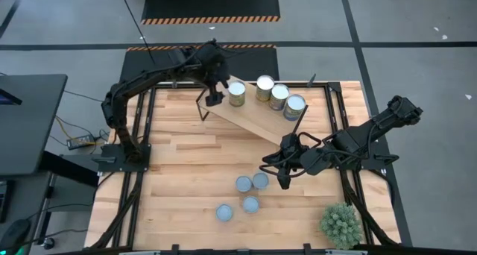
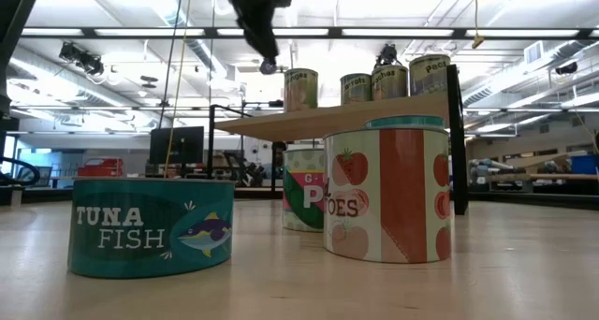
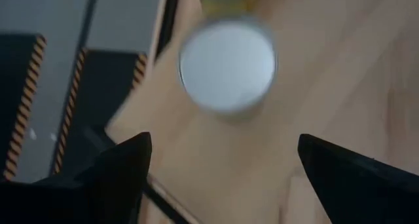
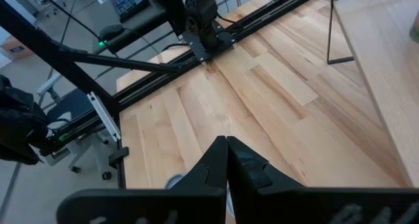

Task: Pick and place cans onto a shelf
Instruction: Put the canned oranges on the shelf

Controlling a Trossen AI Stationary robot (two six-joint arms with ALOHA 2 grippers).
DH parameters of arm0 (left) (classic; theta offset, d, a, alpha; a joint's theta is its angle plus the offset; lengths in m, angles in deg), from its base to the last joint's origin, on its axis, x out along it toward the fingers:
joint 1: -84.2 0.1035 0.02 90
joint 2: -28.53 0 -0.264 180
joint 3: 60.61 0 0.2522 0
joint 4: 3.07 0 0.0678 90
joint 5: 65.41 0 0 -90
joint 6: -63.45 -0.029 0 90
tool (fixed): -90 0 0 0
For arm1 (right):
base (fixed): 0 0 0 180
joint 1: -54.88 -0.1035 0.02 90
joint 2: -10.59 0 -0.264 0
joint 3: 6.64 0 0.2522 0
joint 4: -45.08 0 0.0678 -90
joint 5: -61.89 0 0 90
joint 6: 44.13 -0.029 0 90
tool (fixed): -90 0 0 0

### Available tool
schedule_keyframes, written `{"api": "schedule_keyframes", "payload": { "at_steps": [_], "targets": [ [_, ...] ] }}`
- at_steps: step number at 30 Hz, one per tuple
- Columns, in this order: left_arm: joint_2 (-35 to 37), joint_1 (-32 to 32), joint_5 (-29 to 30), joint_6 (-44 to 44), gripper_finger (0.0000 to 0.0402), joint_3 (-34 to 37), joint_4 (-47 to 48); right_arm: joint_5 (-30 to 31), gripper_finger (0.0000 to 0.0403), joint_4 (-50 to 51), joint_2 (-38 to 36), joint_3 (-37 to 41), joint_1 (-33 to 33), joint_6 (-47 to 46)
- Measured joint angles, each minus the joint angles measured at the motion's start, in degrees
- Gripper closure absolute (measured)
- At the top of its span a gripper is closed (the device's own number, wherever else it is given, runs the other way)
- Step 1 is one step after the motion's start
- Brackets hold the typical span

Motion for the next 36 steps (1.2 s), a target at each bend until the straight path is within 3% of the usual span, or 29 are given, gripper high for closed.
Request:
{"api": "schedule_keyframes", "payload": {
  "at_steps": [8, 15, 29, 36],
  "targets": [
    [0.0, 1.74, -0.19, 4.55, 0.0012, 0.02, 6.87, 0.14, 0.0394, -0.03, 0.0, 0.0, -0.02, -0.24],
    [-0.05, 0.9, -2.67, 6.69, 0.0018, 0.48, 6.56, 0.65, 0.0394, -0.03, 0.0, 0.0, -0.02, -0.07],
    [-5.71, -1.57, -3.31, 11.92, 0.0173, 0.48, 3.67, 3.02, 0.0394, -1.01, -0.02, 0.02, -0.02, 0.2],
    [-7.95, -1.98, -2.71, 14.43, 0.0206, 0.48, 0.52, 3.02, 0.0394, -1.36, -0.02, 0.02, -0.02, 0.2]
  ]
}}
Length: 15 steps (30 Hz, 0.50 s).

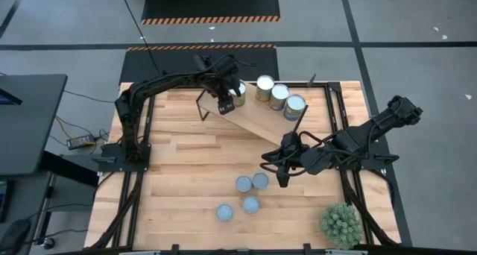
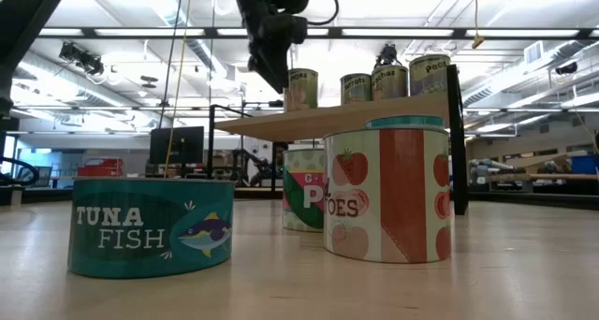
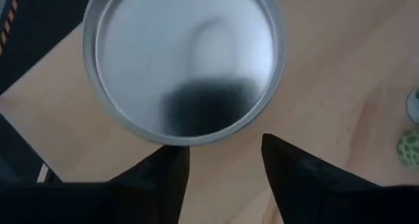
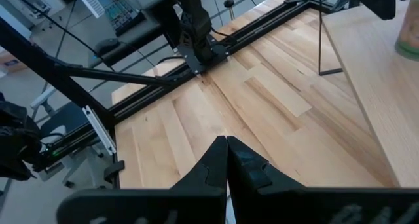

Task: Pick and place cans onto a shelf
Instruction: Put the canned oranges on the shelf

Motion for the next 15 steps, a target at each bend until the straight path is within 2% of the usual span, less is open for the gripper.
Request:
{"api": "schedule_keyframes", "payload": {
  "at_steps": [15],
  "targets": [
    [-0.44, 0.05, 0.17, 0.04, 0.0209, 0.0, -6.95, 0.02, 0.0394, -1.67, 0.0, 0.02, 0.0, 0.42]
  ]
}}
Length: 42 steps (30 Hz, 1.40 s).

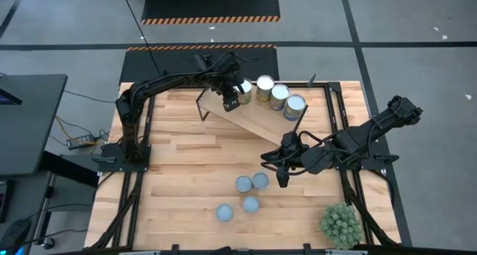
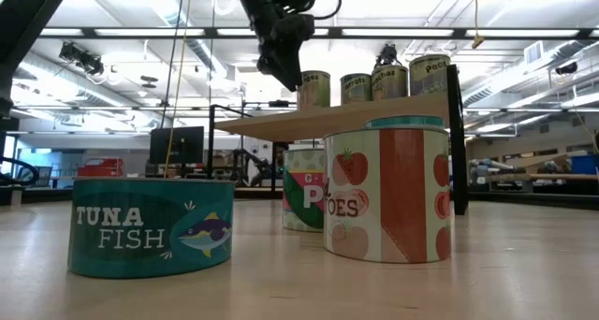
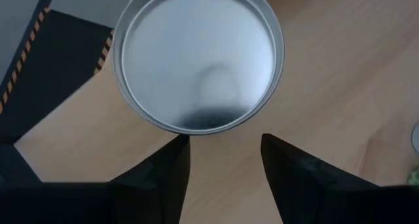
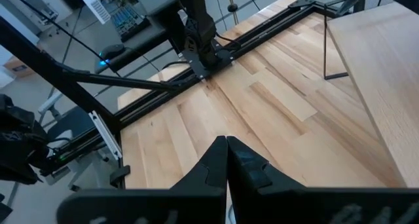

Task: Pick and place cans onto a shelf
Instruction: Put the canned oranges on the shelf

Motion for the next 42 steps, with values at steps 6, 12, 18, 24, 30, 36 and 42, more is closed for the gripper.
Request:
{"api": "schedule_keyframes", "payload": {
  "at_steps": [6, 12, 18, 24, 30, 36, 42],
  "targets": [
    [0.0, -0.04, -0.1, 3.32, 0.0209, 0.0, -2.45, 0.02, 0.0394, -0.02, 0.0, 0.0, 0.0, 0.0],
    [0.0, -1.72, -0.63, 3.21, 0.0209, 0.0, 4.1, 0.01, 0.0394, -0.02, 0.0, 0.0, 0.01, -0.17],
    [0.0, -5.44, -5.68, 3.34, 0.0209, 0.0, 3.11, 0.02, 0.0394, -0.03, 0.0, 0.0, 0.0, 0.5],
    [0.0, -9.35, -1.71, -8.01, 0.0209, 0.0, -2.55, 0.01, 0.0394, -0.06, 0.0, 0.0, 0.0, 0.83],
    [0.02, -9.78, 0.88, -15.04, 0.0209, 0.0, -6.73, 0.0, 0.0394, -0.85, 0.0, 0.0, -0.04, 0.87],
    [-0.2, -7.95, 3.03, -15.68, 0.021, 0.0, -6.74, 0.0, 0.0394, -0.86, 0.0, 0.0, -0.04, 0.88],
    [-1.17, -6.54, 2.65, -15.76, 0.021, 0.0, -6.74, 0.0, 0.0394, -0.85, 0.0, 0.0, -0.04, 1.07]
  ]
}}
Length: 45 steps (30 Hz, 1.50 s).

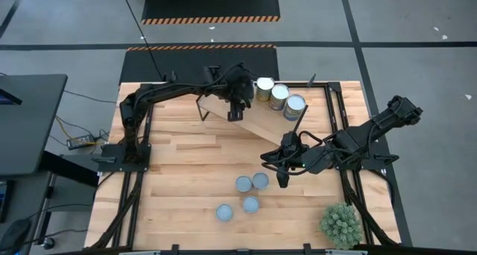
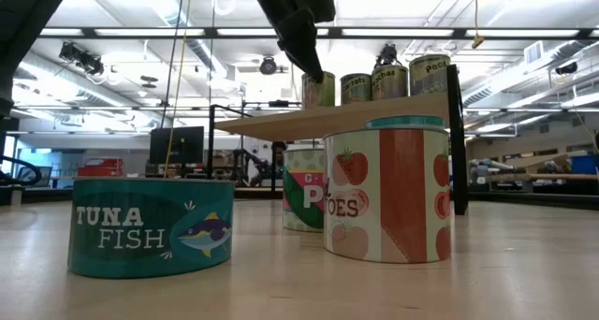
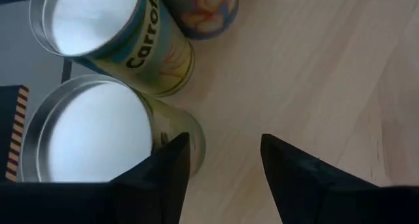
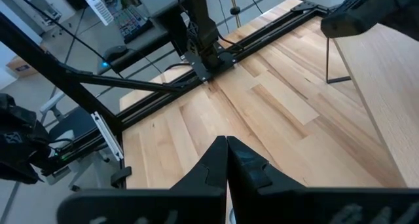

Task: Pick and place cans onto a shelf
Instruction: Put the canned oranges on the shelf

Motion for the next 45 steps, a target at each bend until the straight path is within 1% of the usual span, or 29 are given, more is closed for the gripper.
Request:
{"api": "schedule_keyframes", "payload": {
  "at_steps": [7, 13, 18, 25, 36, 40, 43, 45],
  "targets": [
    [-1.2, 0.11, -0.03, -1.83, 0.021, -0.07, -1.95, 0.0, 0.0394, 0.0, -0.02, 0.0, 0.0, -0.13],
    [-1.94, 0.25, 2.87, -2.94, 0.0209, -0.04, -2.54, 0.0, 0.0394, -0.07, -0.02, 0.0, 0.0, -0.17],
    [-2.39, 0.78, 3.61, -3.15, 0.021, 0.0, -3.29, 0.0, 0.0394, -0.19, -0.02, 0.0, 0.0, -0.17],
    [-2.39, 0.81, 5.32, -6.51, 0.0209, 0.0, -4.95, 0.0, 0.0394, -0.22, -0.02, 0.0, 0.0, -0.17],
    [-2.39, 2.0, 5.28, -7.44, 0.0209, 0.0, -7.22, 0.0, 0.0394, -0.44, -0.02, 0.0, 0.0, -0.19],
    [-2.39, 2.16, 4.88, -5.47, 0.0209, 0.0, -6.29, 0.0, 0.0394, -0.44, -0.02, 0.0, 0.0, -0.48],
    [-1.82, 1.71, 2.9, -6.36, 0.0209, 0.0, -1.43, 0.0, 0.0394, -0.88, -0.02, 0.0, 0.0, -0.48],
    [-1.58, 1.47, 2.8, -7.19, 0.0209, -0.07, 1.07, 0.01, 0.0394, -0.95, -0.02, 0.0, 0.0, -0.41]
  ]
}}
